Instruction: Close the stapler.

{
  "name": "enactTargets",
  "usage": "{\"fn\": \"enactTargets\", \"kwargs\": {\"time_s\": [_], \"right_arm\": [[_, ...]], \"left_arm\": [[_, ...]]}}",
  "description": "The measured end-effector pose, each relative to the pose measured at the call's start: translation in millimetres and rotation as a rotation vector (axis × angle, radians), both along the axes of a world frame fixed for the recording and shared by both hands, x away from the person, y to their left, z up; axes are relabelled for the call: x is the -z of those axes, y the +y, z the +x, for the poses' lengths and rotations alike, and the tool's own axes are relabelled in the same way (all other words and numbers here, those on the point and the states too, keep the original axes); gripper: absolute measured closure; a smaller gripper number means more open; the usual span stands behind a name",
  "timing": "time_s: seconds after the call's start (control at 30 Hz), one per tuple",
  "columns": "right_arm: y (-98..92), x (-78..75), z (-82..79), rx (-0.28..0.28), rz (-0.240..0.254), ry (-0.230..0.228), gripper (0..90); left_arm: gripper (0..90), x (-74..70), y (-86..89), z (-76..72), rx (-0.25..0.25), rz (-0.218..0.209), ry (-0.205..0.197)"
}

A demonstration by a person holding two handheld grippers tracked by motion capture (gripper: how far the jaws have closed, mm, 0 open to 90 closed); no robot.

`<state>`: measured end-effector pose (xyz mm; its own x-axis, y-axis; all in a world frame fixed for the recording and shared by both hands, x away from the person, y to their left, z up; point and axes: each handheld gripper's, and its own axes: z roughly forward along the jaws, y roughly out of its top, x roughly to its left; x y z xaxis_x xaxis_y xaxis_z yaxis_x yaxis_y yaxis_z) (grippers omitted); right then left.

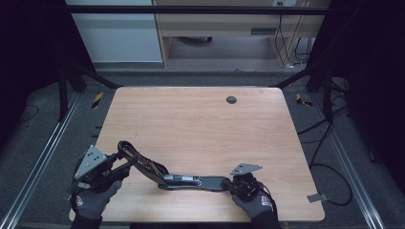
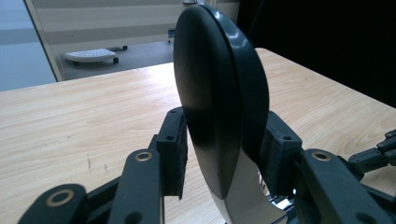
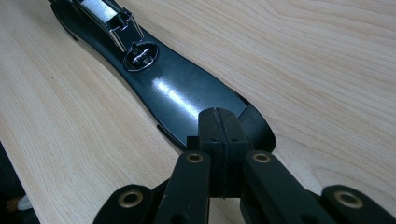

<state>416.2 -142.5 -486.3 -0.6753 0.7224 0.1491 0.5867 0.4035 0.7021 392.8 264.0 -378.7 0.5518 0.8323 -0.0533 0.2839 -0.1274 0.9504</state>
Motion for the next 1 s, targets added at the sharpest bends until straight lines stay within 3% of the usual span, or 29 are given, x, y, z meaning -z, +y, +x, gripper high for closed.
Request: {"fn": "enactTargets", "kwargs": {"time_s": [1.0], "right_arm": [[0.4, 0.3, 0.2, -0.003, -0.009, -0.009, 90.0]], "left_arm": [[58.5, -8.0, -24.2, 0.9, 0.041, 0.041, -0.032]]}}
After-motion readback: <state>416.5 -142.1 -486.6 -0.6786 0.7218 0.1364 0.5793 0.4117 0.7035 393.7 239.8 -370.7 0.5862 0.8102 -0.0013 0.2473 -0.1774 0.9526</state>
